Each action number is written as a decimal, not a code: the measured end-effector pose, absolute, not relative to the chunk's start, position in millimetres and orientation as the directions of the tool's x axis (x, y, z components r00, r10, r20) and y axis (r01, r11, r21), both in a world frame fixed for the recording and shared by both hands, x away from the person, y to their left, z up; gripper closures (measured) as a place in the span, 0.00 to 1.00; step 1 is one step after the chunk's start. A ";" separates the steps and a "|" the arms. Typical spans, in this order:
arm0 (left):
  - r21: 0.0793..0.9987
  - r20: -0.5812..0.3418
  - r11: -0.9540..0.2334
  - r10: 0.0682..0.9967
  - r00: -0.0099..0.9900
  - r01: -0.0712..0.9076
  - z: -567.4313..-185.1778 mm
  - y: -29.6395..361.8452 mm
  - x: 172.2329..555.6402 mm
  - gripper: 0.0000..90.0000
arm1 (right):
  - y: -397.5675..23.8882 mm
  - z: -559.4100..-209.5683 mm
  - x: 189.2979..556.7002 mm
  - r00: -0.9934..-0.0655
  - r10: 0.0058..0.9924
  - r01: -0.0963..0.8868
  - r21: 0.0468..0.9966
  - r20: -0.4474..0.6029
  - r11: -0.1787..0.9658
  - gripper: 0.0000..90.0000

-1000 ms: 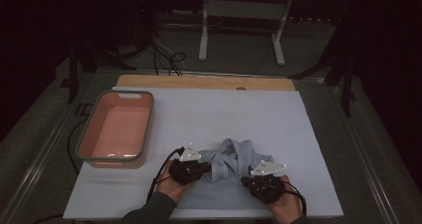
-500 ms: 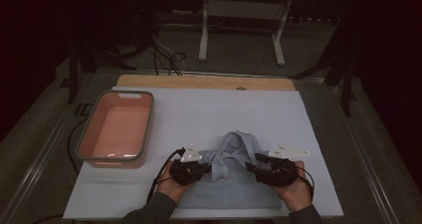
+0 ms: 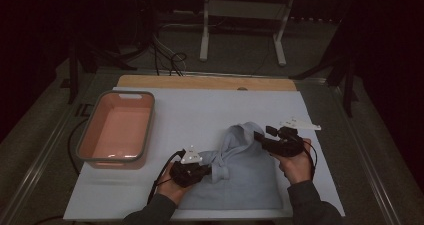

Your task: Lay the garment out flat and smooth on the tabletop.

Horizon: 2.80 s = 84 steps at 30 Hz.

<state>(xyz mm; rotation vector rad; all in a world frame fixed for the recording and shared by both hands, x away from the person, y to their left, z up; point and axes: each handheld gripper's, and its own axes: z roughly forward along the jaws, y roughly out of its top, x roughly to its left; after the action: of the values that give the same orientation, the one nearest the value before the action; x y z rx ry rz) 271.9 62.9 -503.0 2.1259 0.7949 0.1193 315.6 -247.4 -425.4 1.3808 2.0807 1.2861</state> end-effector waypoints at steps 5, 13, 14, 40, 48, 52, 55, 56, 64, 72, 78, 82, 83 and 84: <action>0.744 -0.184 -0.447 0.576 0.796 0.496 -502.3 64.0 272.3 0.97 | -241.6 -433.8 339.3 -0.461 0.861 0.604 0.787 0.213 0.128 0.44; 0.745 -0.187 -0.446 0.575 0.797 0.497 -500.7 66.0 272.7 0.97 | -240.6 -461.0 360.8 -0.418 0.878 0.689 0.712 0.234 0.138 0.43; 0.745 -0.187 -0.446 0.575 0.797 0.496 -500.9 65.9 272.7 0.97 | -240.6 -463.1 362.5 -0.410 0.880 0.697 0.705 0.241 0.132 0.43; 0.739 -0.186 -0.454 0.573 0.798 0.498 -499.1 67.1 274.1 0.97 | -212.7 -504.7 381.5 -0.364 0.930 0.804 0.524 0.059 0.281 0.85; 0.746 -0.186 -0.445 0.575 0.797 0.495 -495.0 68.5 275.4 0.97 | -223.5 -491.2 374.2 -0.361 0.922 0.786 0.578 0.143 0.218 0.98; 0.766 -0.176 -0.427 0.581 0.795 0.481 -484.3 69.1 279.4 0.97 | -241.5 -467.9 366.5 -0.341 0.927 0.730 0.665 0.157 0.156 0.98; 0.786 -0.164 -0.407 0.589 0.791 0.466 -472.2 69.0 284.5 0.97 | -259.5 -447.5 357.9 -0.324 0.927 0.687 0.721 0.189 0.093 0.98; 0.792 -0.162 -0.399 0.592 0.789 0.462 -468.5 68.4 286.1 0.97 | -266.2 -440.8 353.6 -0.320 0.927 0.668 0.740 0.197 0.073 0.98; 0.808 -0.144 -0.391 0.593 0.792 0.440 -453.9 60.3 297.8 0.97 | -293.6 -421.3 327.1 -0.288 0.938 0.594 0.804 0.193 0.017 0.99; 0.821 -0.174 -0.328 0.637 0.751 0.468 -443.3 59.5 326.6 0.97 | -299.7 -416.7 317.1 -0.324 0.926 0.575 0.817 0.195 0.029 0.98; 0.822 -0.211 -0.188 0.777 0.594 0.537 -435.6 78.7 358.2 0.85 | -288.4 -425.7 324.3 -0.345 0.919 0.584 0.810 0.193 0.049 0.98; 0.804 -0.220 -0.146 0.827 0.517 0.576 -441.7 87.1 361.7 0.57 | -285.4 -432.8 329.8 -0.326 0.922 0.608 0.793 0.211 0.034 0.71; 0.799 -0.232 -0.138 0.828 0.510 0.586 -443.6 88.7 360.3 0.54 | -285.2 -434.1 329.7 -0.324 0.923 0.610 0.792 0.206 0.038 0.67; 0.795 -0.235 -0.141 0.825 0.513 0.590 -445.9 90.0 358.8 0.50 | -285.0 -435.0 329.2 -0.324 0.924 0.611 0.791 0.203 0.040 0.62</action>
<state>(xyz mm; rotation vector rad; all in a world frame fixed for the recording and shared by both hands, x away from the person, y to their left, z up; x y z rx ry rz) 358.8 90.0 -445.9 1.8391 1.1757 0.3226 329.2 -285.0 -435.0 1.5512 1.9618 1.1832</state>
